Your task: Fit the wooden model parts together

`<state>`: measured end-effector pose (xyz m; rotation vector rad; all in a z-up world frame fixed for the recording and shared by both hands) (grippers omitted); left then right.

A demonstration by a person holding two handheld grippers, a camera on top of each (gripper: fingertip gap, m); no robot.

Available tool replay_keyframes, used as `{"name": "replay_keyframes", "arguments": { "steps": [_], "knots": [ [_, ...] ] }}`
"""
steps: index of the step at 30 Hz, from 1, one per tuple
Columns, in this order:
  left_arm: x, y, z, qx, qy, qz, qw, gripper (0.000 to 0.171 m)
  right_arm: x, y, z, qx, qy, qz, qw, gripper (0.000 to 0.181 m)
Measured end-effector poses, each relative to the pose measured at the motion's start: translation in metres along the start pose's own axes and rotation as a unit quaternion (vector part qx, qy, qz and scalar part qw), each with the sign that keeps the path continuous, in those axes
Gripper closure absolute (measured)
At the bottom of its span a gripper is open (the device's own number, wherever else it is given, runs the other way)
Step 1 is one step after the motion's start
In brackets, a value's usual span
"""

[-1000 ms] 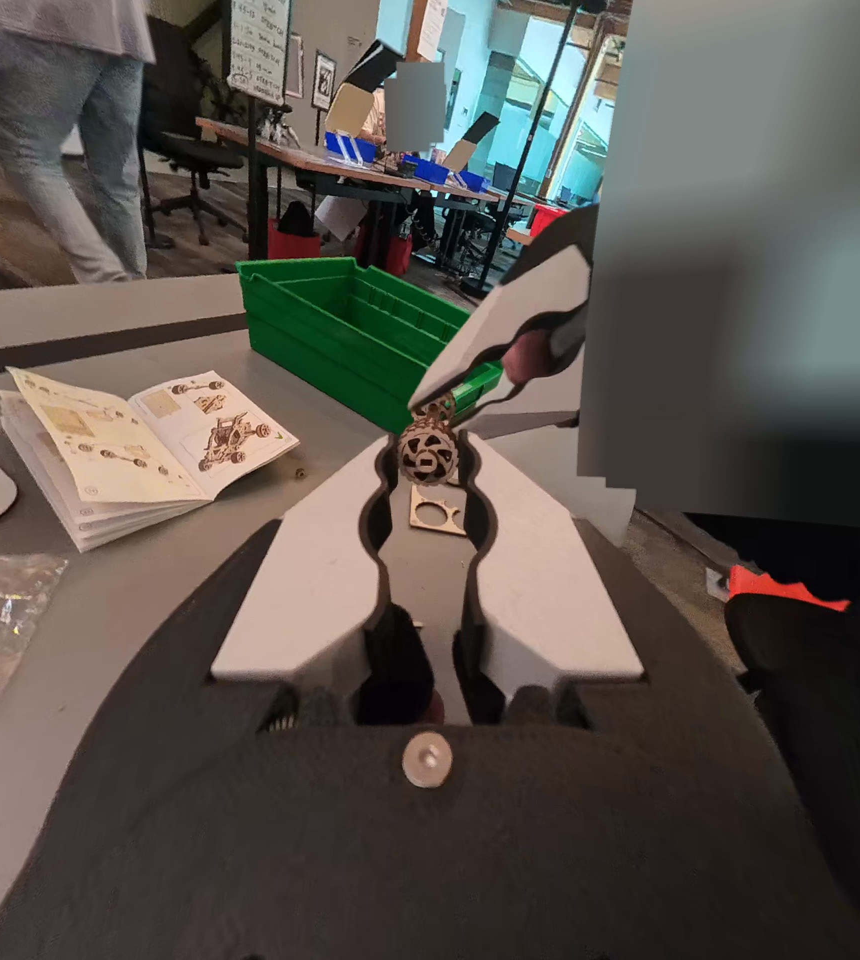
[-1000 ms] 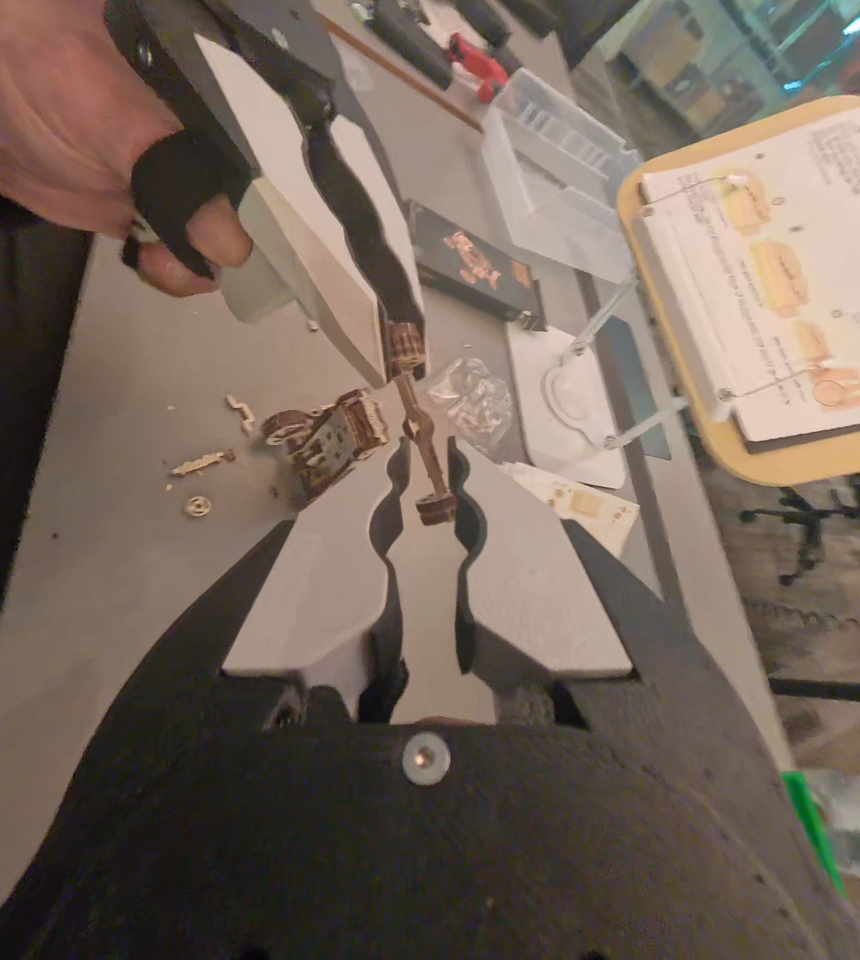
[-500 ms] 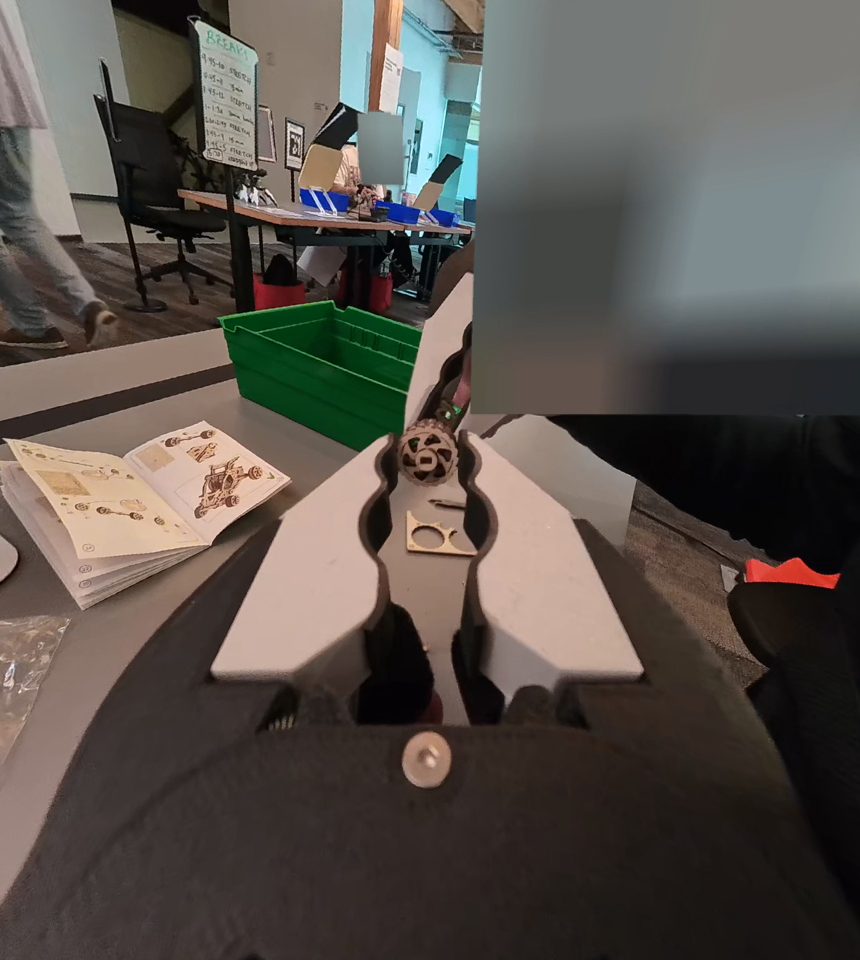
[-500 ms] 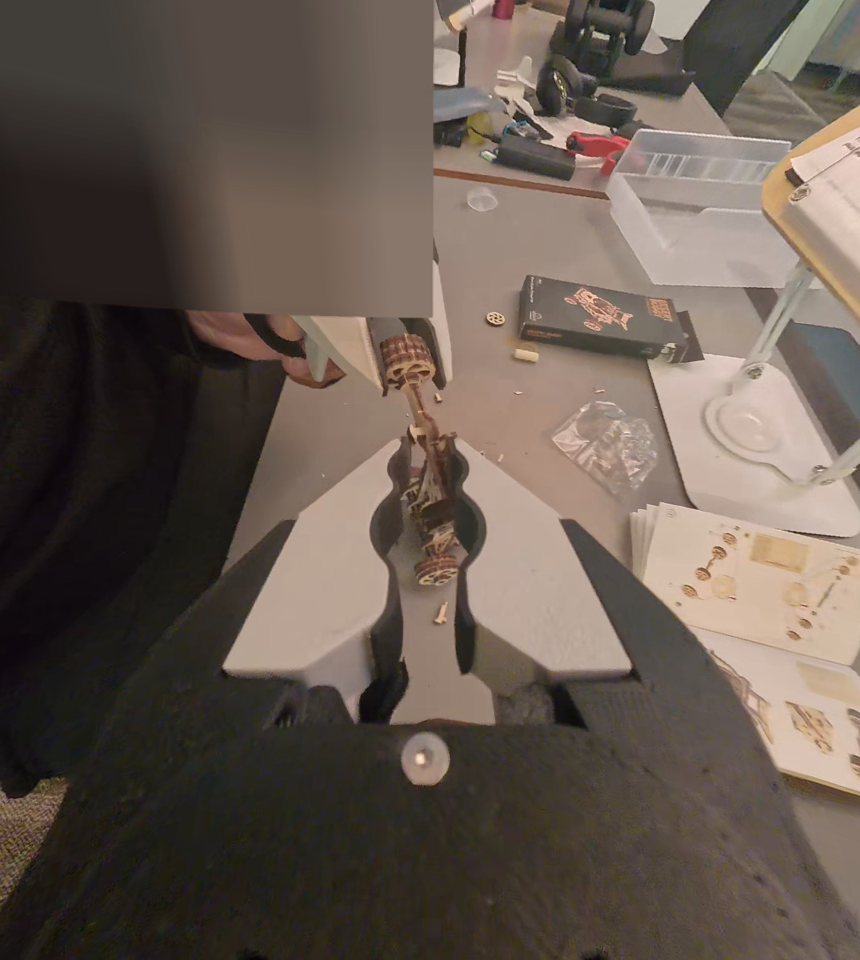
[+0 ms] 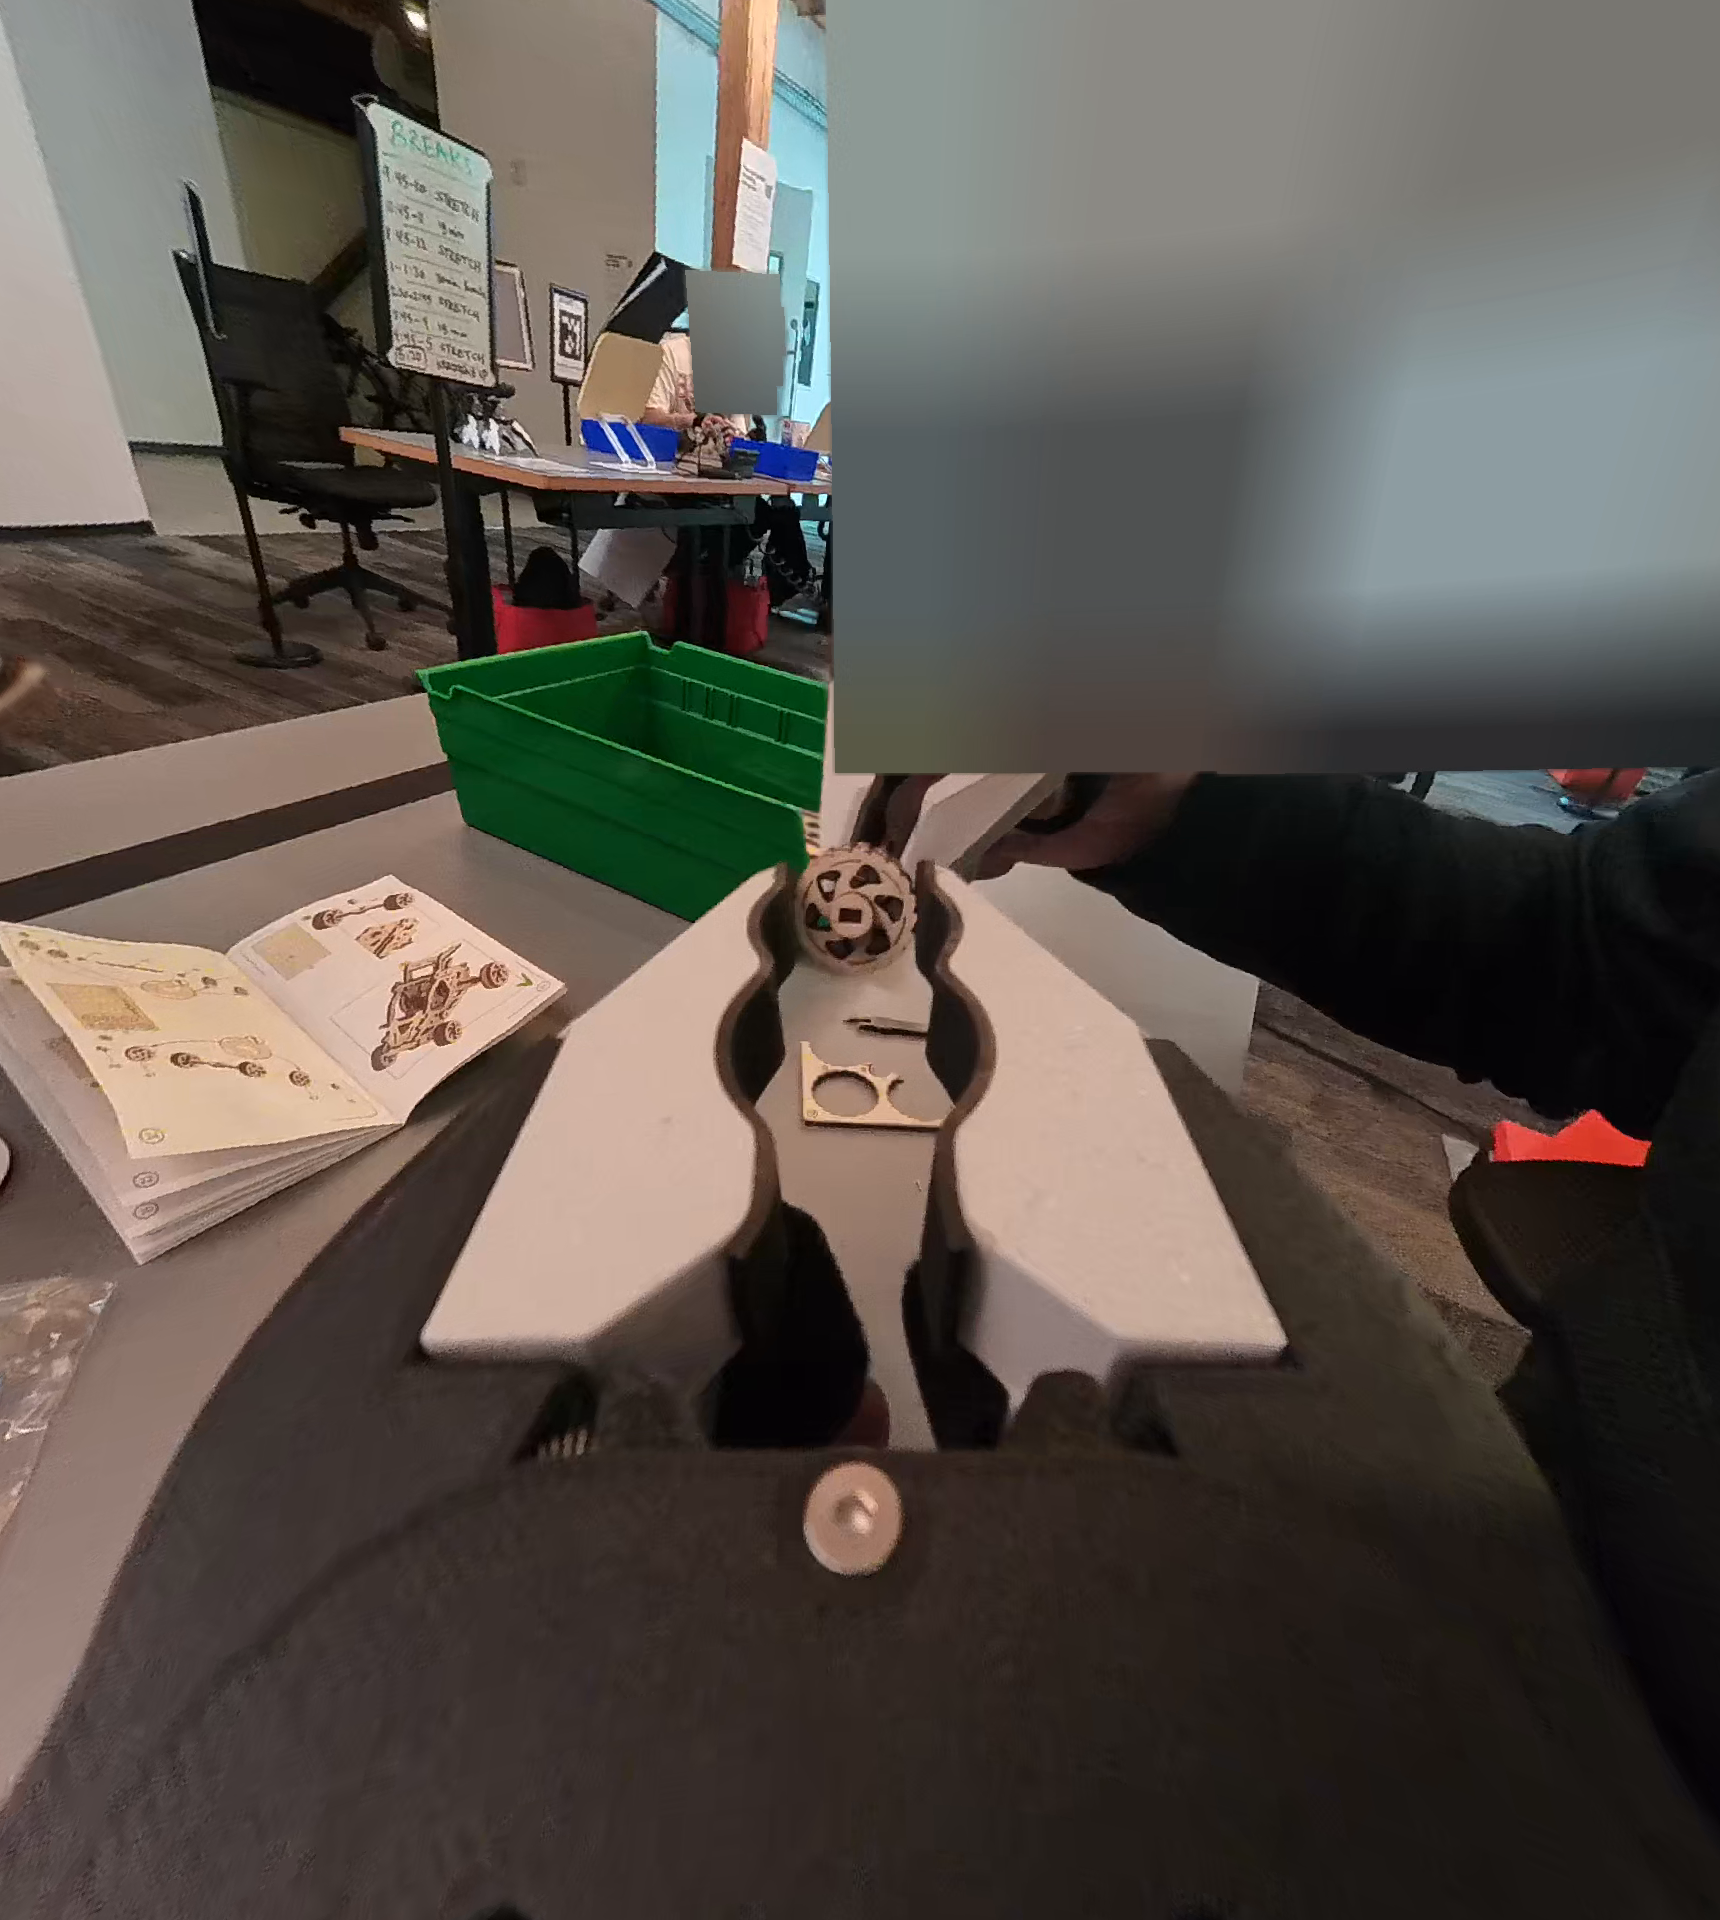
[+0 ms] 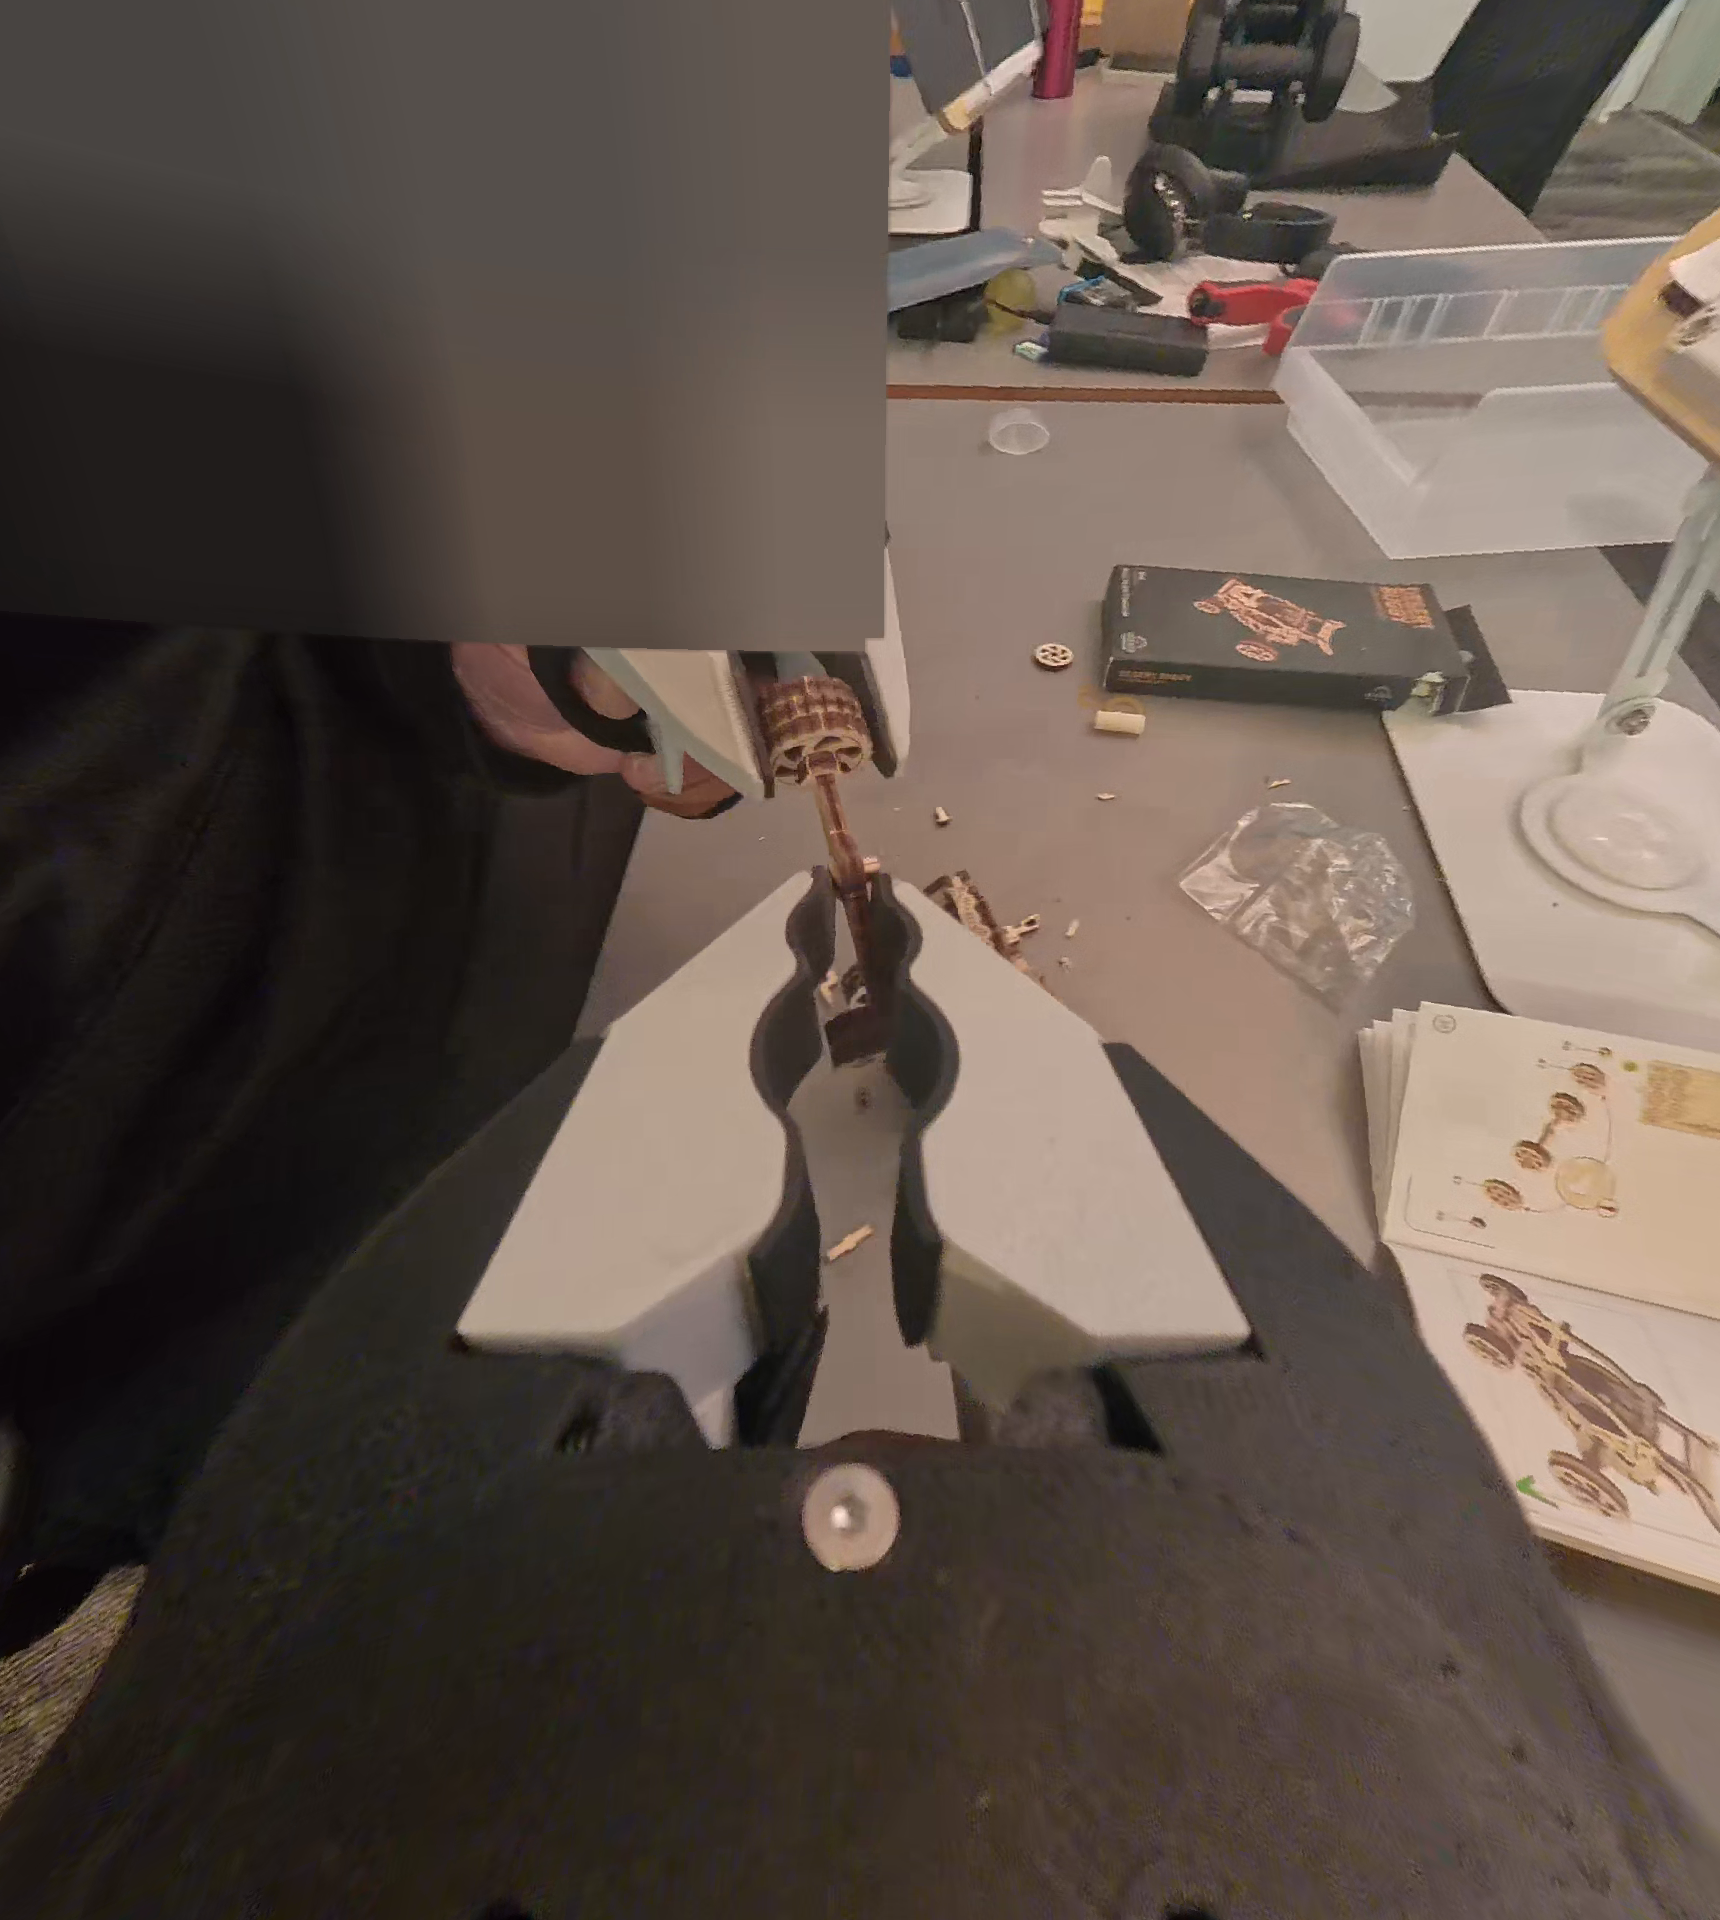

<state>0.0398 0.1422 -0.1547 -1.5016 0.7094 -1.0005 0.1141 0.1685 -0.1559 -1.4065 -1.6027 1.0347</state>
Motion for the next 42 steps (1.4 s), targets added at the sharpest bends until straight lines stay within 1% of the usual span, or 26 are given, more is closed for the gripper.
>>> {"name": "replay_keyframes", "arguments": {
  "steps": [4,8,11,13,15,17,19,24,27,28,29,30,33,36,37,39,41,42],
  "knots": [
    [0.001,-0.004,-0.002,0.010,0.003,0.012,1.000,0.152,-0.001,-0.004,-0.001,0.013,0.018,-0.005,1.000,0.178],
    [0.002,0.004,-0.007,0.005,0.009,0.012,1.000,0.151,-0.008,0.000,0.005,-0.001,0.029,-0.041,0.999,0.177],
    [0.003,0.018,-0.013,-0.018,0.002,0.030,0.999,0.151,-0.011,0.009,0.013,0.000,0.032,-0.034,0.999,0.173],
    [0.003,0.029,-0.017,-0.027,0.000,0.028,0.999,0.151,-0.015,0.019,0.021,-0.003,0.030,-0.032,0.999,0.175],
    [0.002,0.039,-0.021,-0.043,0.000,0.017,0.999,0.151,-0.021,0.029,0.030,-0.014,0.024,-0.033,0.999,0.177],
    [-0.003,0.057,-0.025,-0.078,-0.006,0.006,0.997,0.150,-0.024,0.042,0.038,-0.039,0.024,-0.034,0.998,0.178],
    [-0.007,0.068,-0.031,-0.089,-0.021,-0.008,0.996,0.150,-0.025,0.050,0.046,-0.047,0.023,-0.039,0.998,0.179],
    [-0.012,0.069,-0.034,-0.094,-0.047,0.038,0.994,0.152,-0.019,0.052,0.053,-0.036,0.049,-0.055,0.997,0.178],
    [-0.016,0.073,-0.035,-0.103,-0.045,0.042,0.993,0.152,-0.018,0.054,0.055,-0.053,0.059,-0.079,0.994,0.178],
    [-0.017,0.075,-0.036,-0.110,-0.049,0.045,0.992,0.154,-0.017,0.054,0.056,-0.057,0.060,-0.082,0.993,0.179],
    [-0.019,0.078,-0.037,-0.123,-0.053,0.052,0.990,0.160,-0.016,0.056,0.057,-0.068,0.061,-0.087,0.992,0.180],
    [-0.020,0.079,-0.037,-0.130,-0.050,0.058,0.989,0.160,-0.014,0.058,0.057,-0.082,0.070,-0.096,0.989,0.181],
    [-0.027,0.076,-0.041,-0.140,-0.066,0.070,0.985,0.149,-0.015,0.059,0.060,-0.107,0.057,-0.115,0.986,0.181],
    [-0.030,0.075,-0.041,-0.173,-0.076,0.103,0.977,0.124,-0.015,0.060,0.062,-0.136,0.048,-0.128,0.981,0.181],
    [-0.029,0.076,-0.040,-0.189,-0.074,0.123,0.971,0.120,-0.016,0.060,0.063,-0.143,0.042,-0.129,0.980,0.181],
    [-0.023,0.077,-0.037,-0.211,-0.055,0.162,0.962,0.131,-0.017,0.062,0.065,-0.169,0.028,-0.139,0.975,0.181],
    [-0.021,0.081,-0.034,-0.231,-0.045,0.178,0.955,0.150,-0.018,0.060,0.066,-0.181,0.019,-0.148,0.972,0.181],
    [-0.023,0.083,-0.033,-0.237,-0.048,0.179,0.954,0.150,-0.017,0.060,0.066,-0.190,0.016,-0.151,0.970,0.181]
  ]
}}
Point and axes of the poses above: each gripper's, where its closed fingertips meet, z out along the fingers, y out of its underside, x = y × z across the jaws, the point moved 4 cm from there along -z, back along the fingers, and after that the axes turned 3 degrees about -z, right-handed, at the moved point
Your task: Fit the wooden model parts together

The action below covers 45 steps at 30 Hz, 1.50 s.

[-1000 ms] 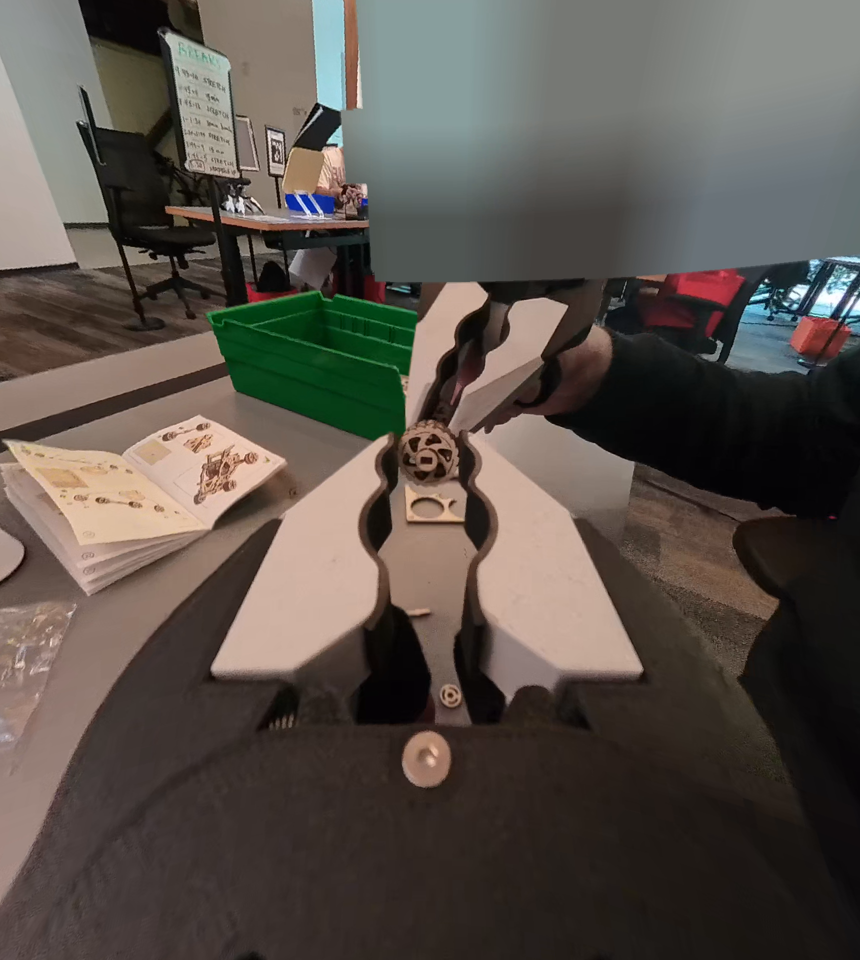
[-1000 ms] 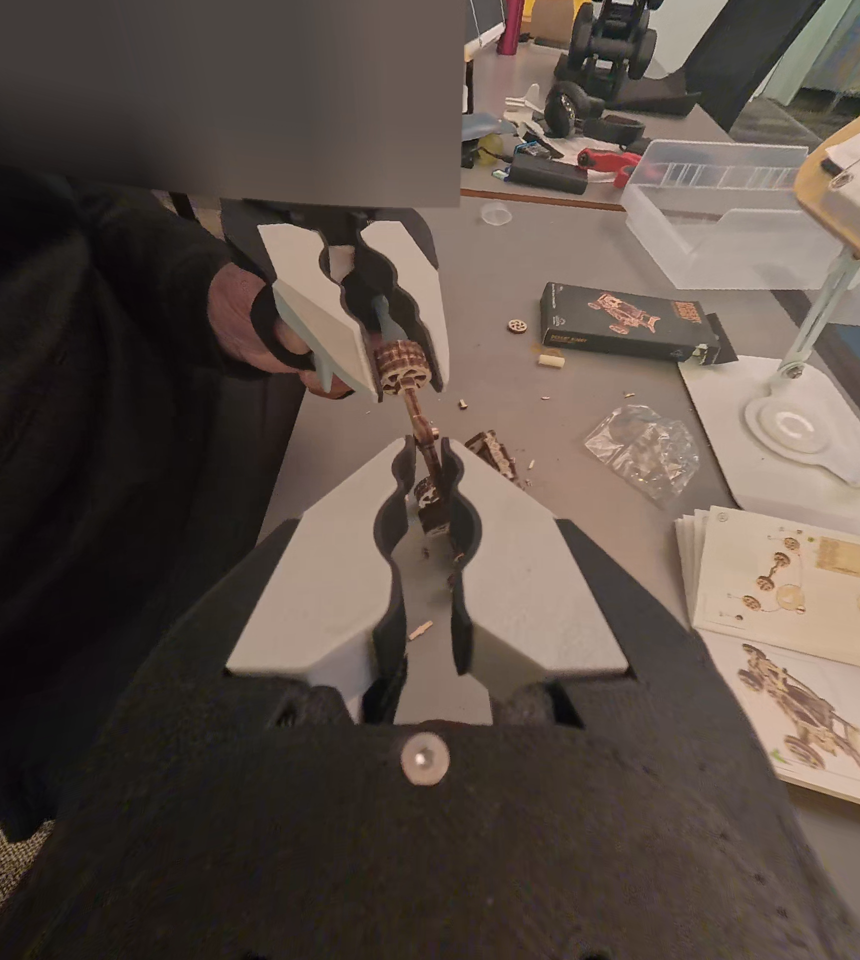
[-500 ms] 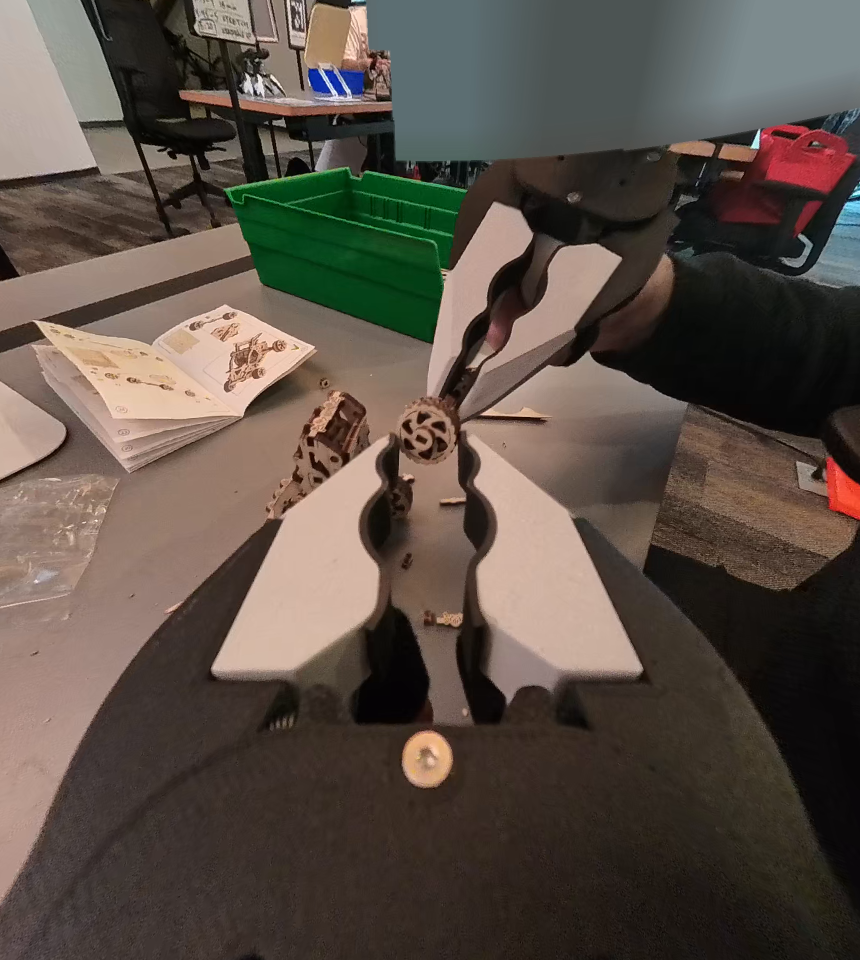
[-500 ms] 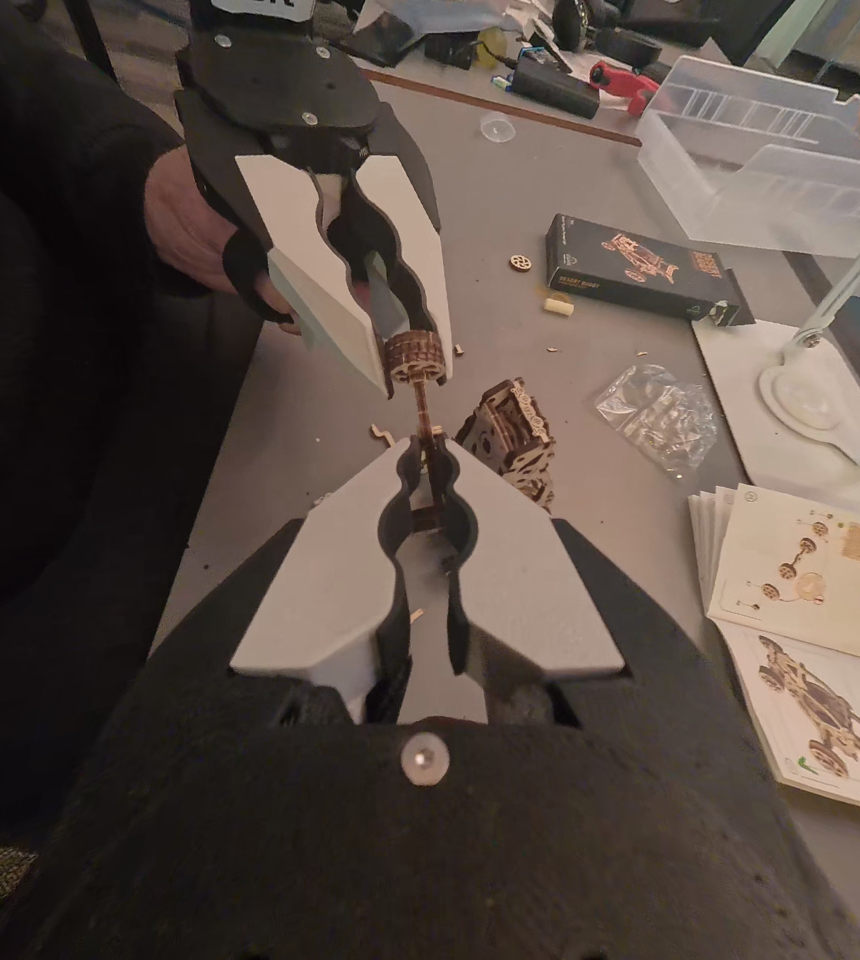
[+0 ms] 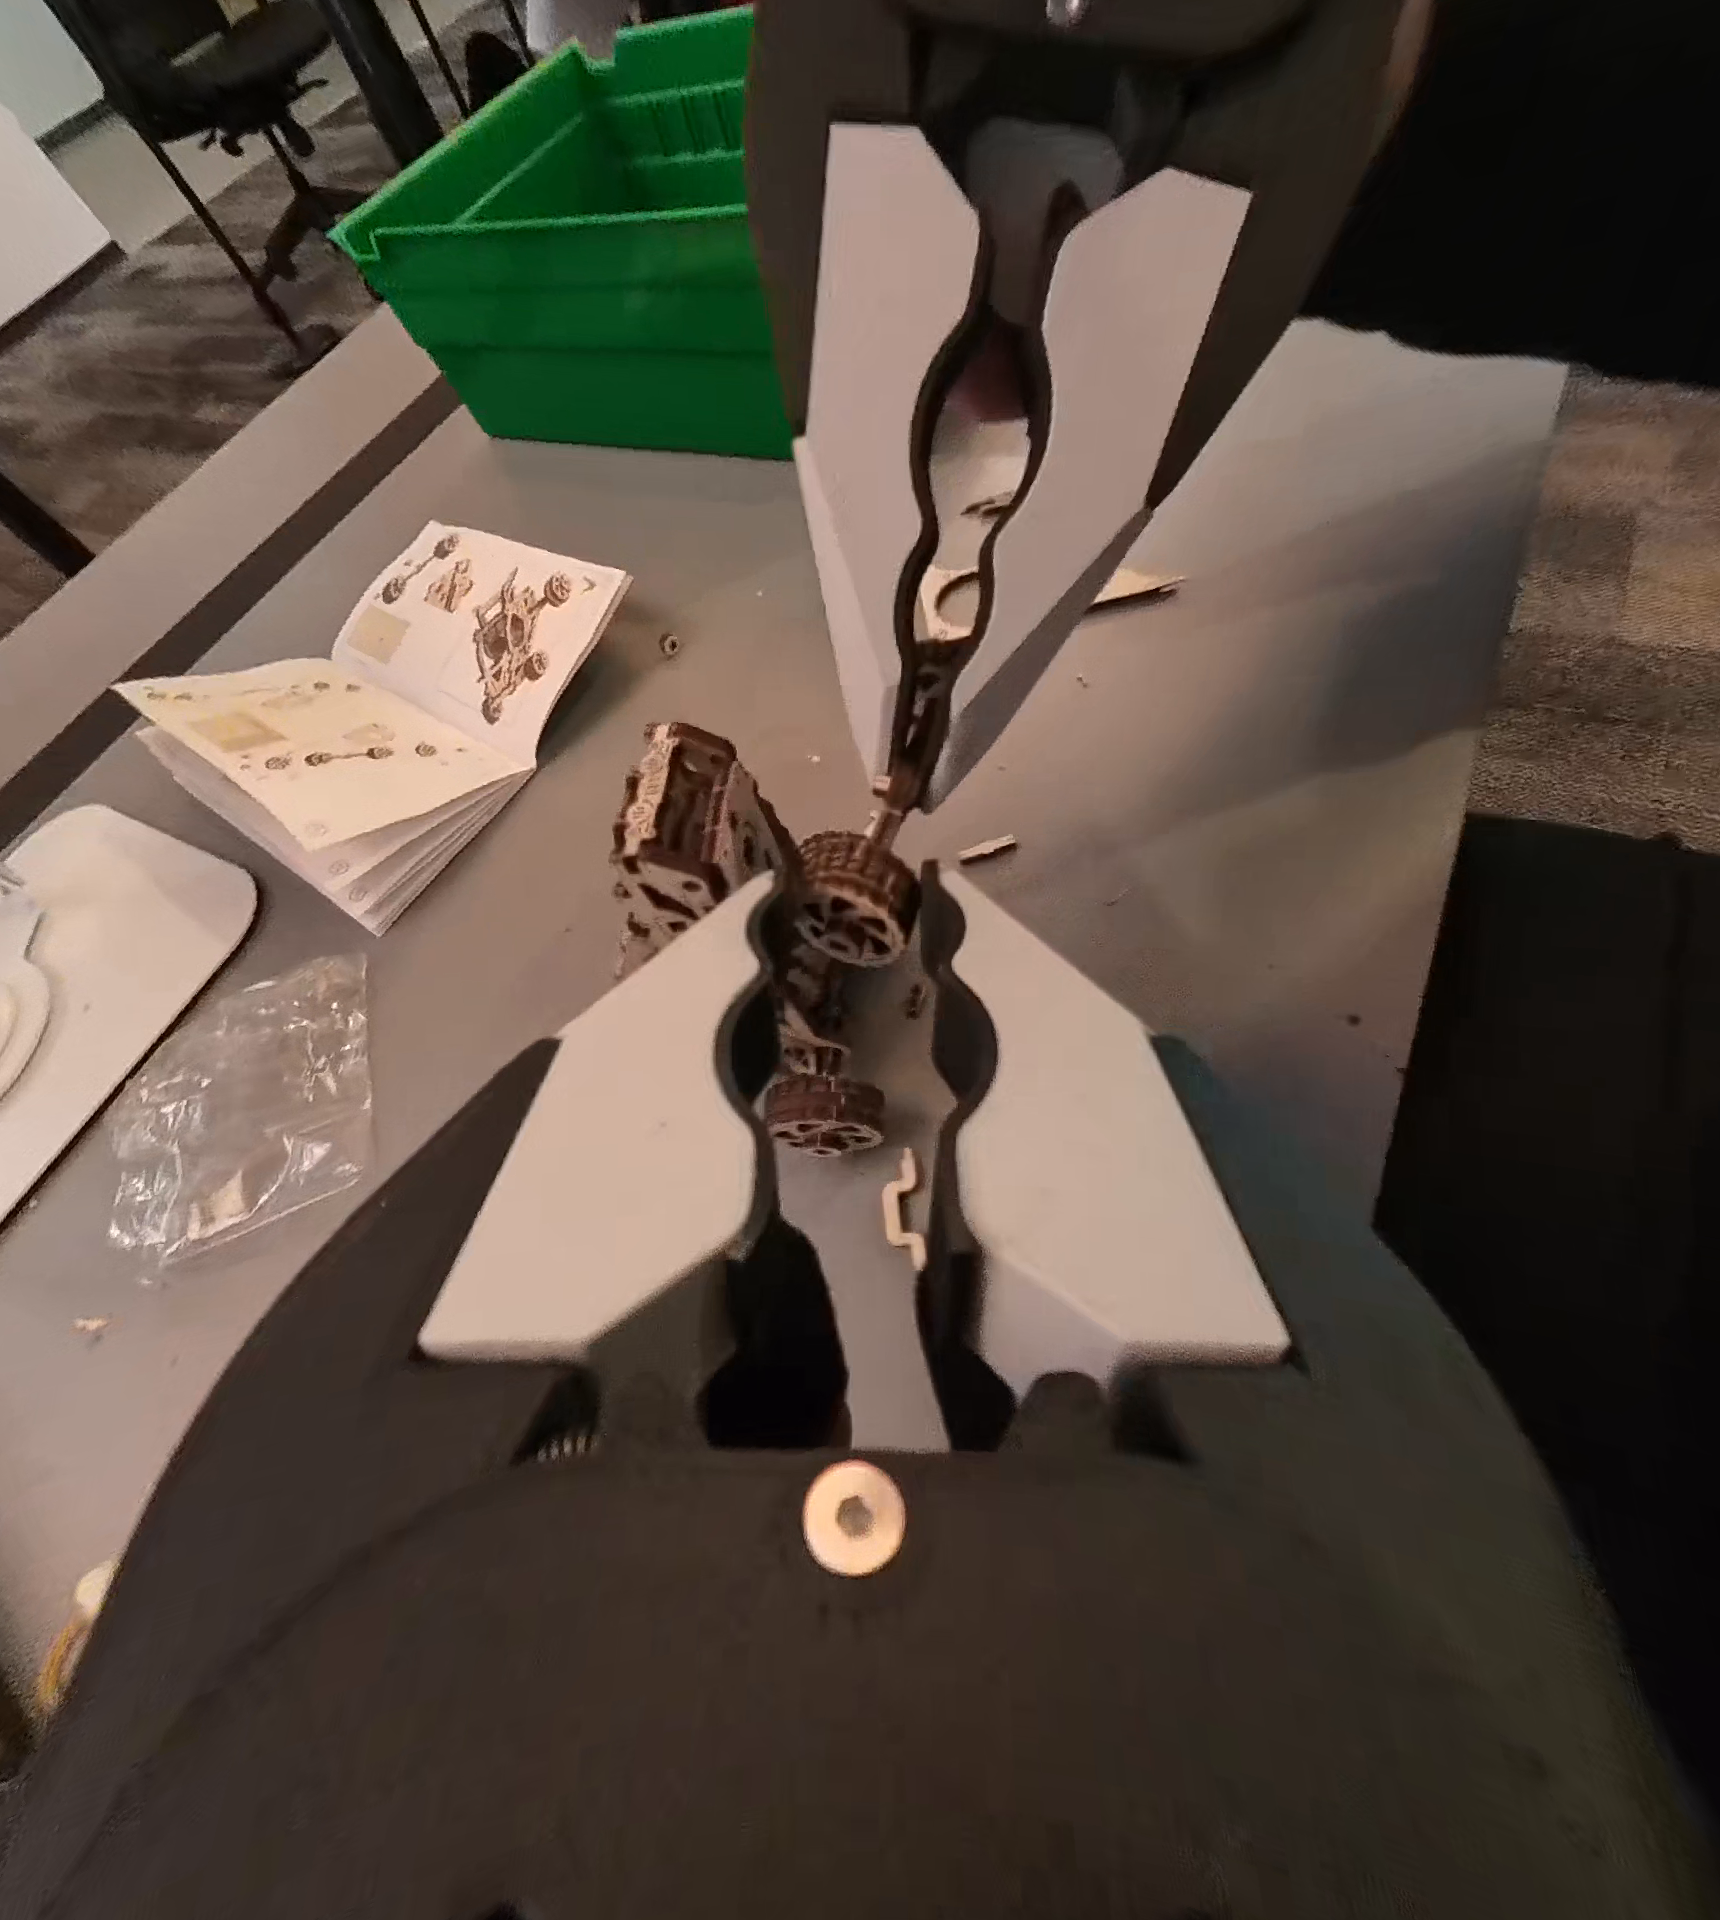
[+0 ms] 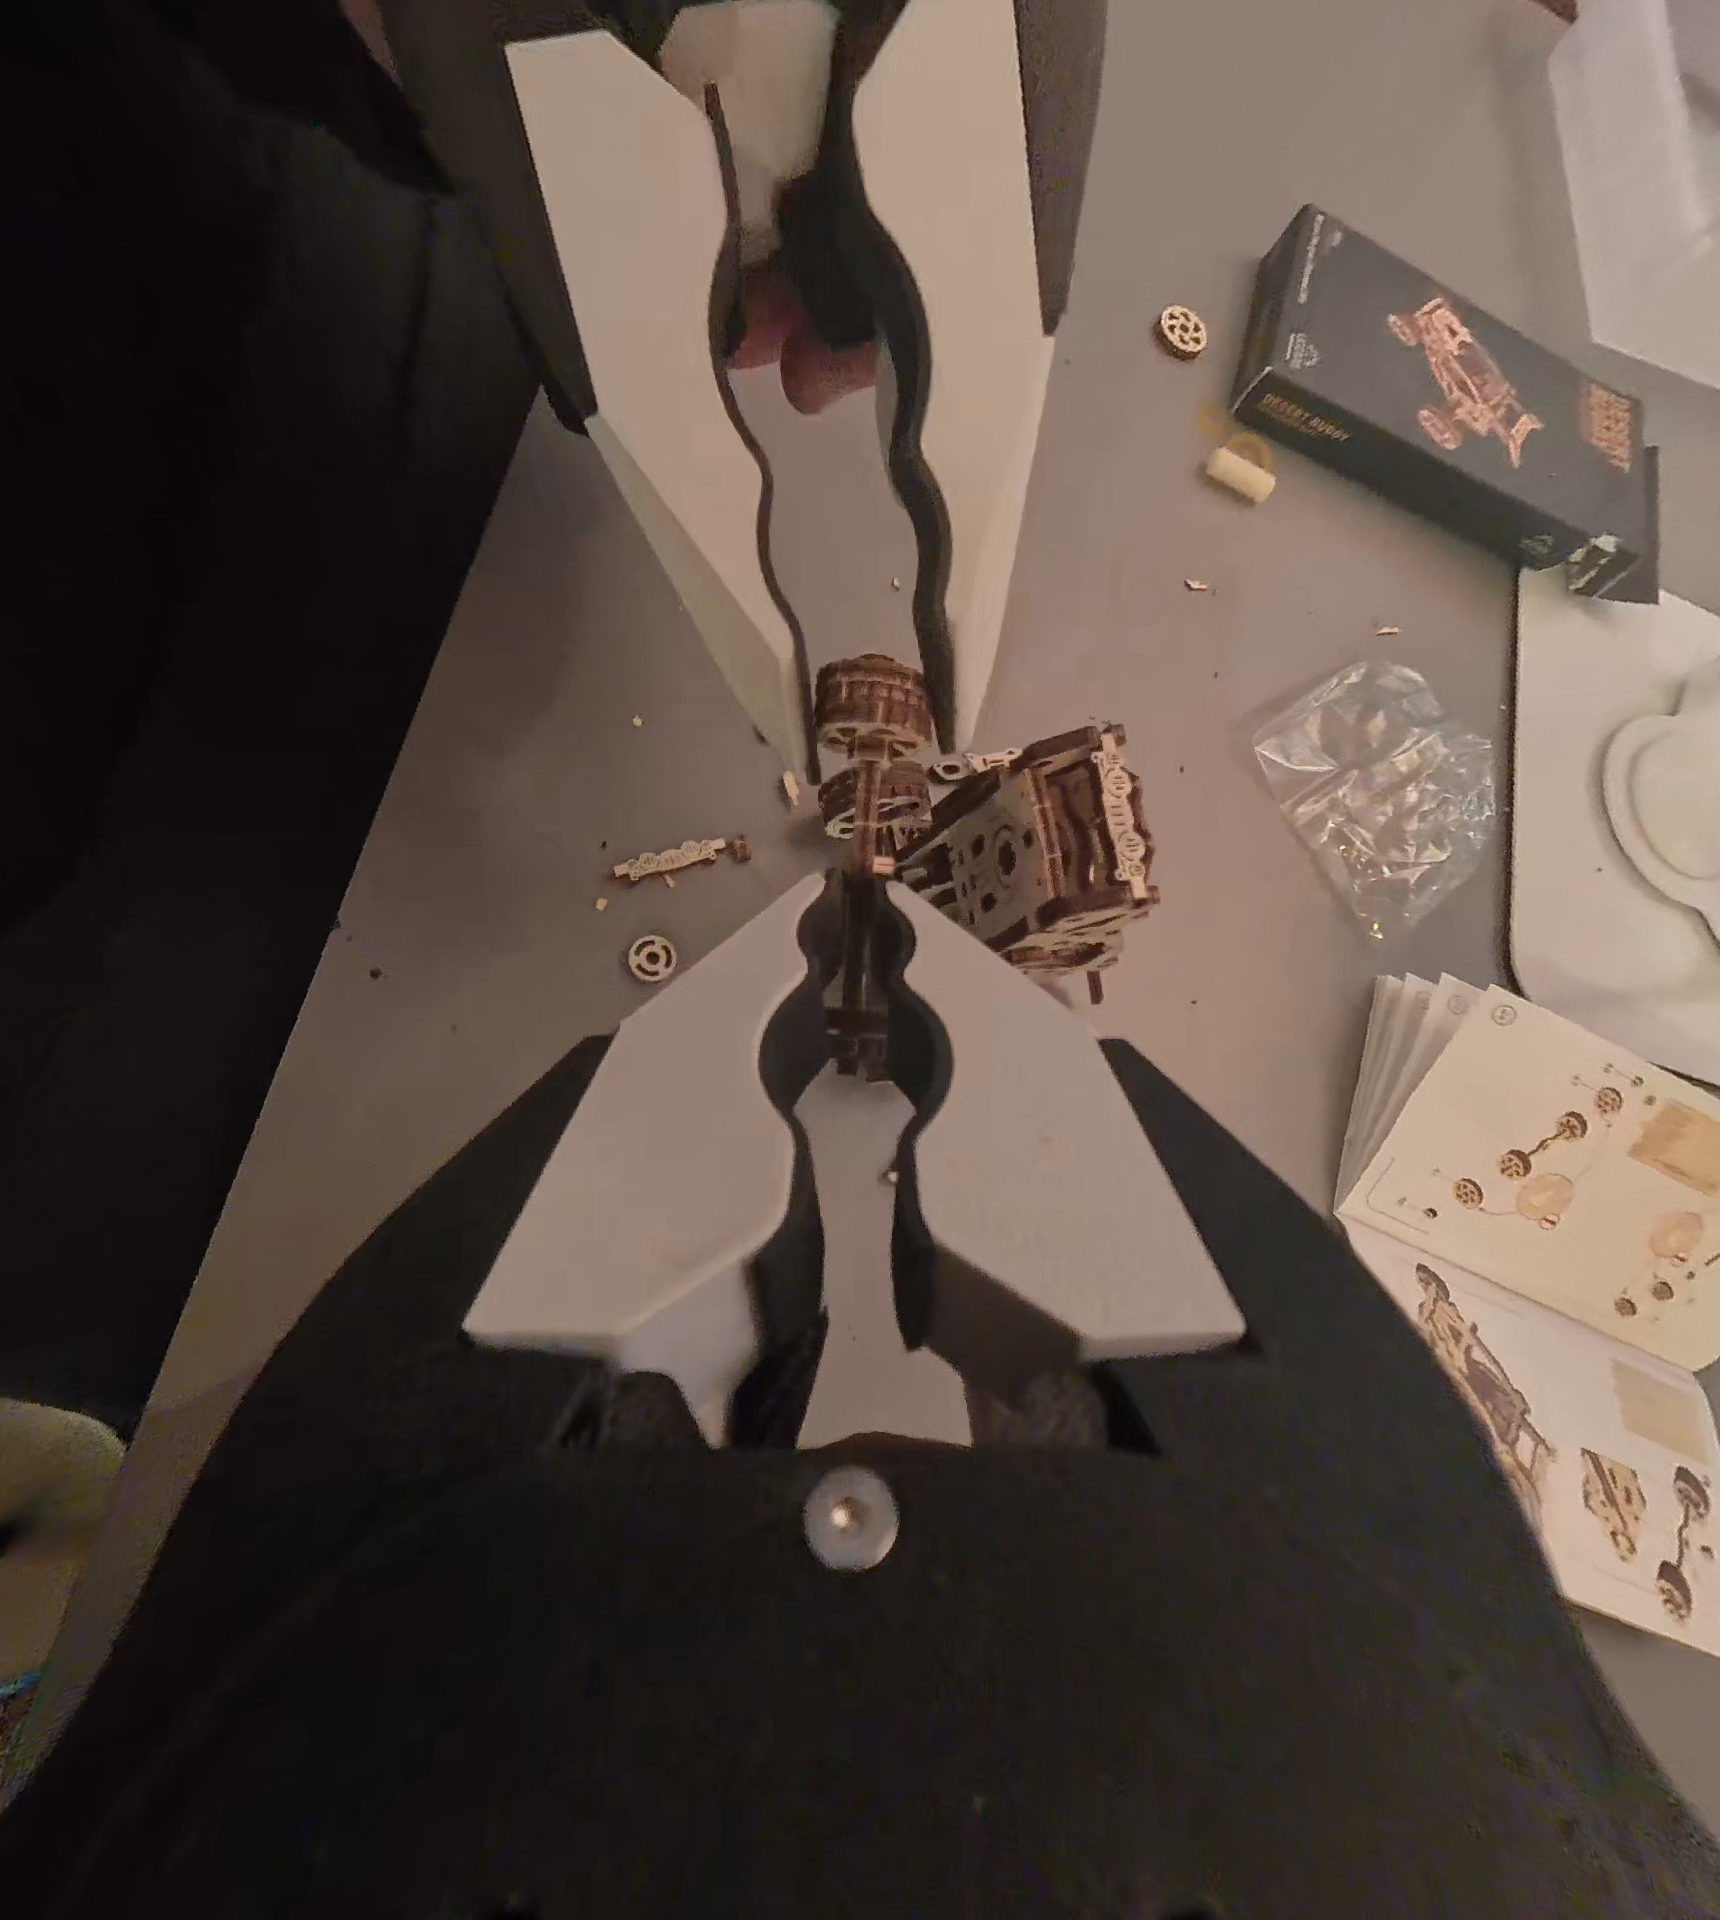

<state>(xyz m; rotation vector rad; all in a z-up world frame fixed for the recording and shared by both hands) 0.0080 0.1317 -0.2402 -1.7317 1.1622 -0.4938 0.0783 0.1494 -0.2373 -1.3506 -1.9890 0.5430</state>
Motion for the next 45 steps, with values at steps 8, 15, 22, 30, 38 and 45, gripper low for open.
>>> {"name": "replay_keyframes", "arguments": {
  "steps": [8,15,22,30,38,45],
  "knots": [
    [-0.010,-0.002,-0.007,0.070,0.000,-0.097,0.993,0.151,0.013,-0.007,-0.006,0.050,0.029,0.050,0.997,0.157],
    [-0.012,0.005,0.000,0.067,-0.001,-0.116,0.991,0.151,0.032,0.011,-0.009,0.099,0.105,0.142,0.979,0.120],
    [-0.015,0.011,0.005,0.059,-0.022,-0.120,0.991,0.151,0.039,0.012,0.005,0.157,0.029,0.156,0.975,0.123],
    [-0.019,0.012,0.005,0.061,-0.025,-0.118,0.991,0.151,0.040,0.016,0.018,0.159,-0.038,0.150,0.975,0.135],
    [-0.022,0.014,0.005,0.060,-0.025,-0.118,0.991,0.151,0.042,0.017,0.021,0.178,-0.055,0.159,0.970,0.144],
    [-0.025,0.012,0.002,0.049,-0.028,-0.109,0.992,0.151,0.043,0.017,0.024,0.179,-0.062,0.157,0.969,0.142]
  ]
}}
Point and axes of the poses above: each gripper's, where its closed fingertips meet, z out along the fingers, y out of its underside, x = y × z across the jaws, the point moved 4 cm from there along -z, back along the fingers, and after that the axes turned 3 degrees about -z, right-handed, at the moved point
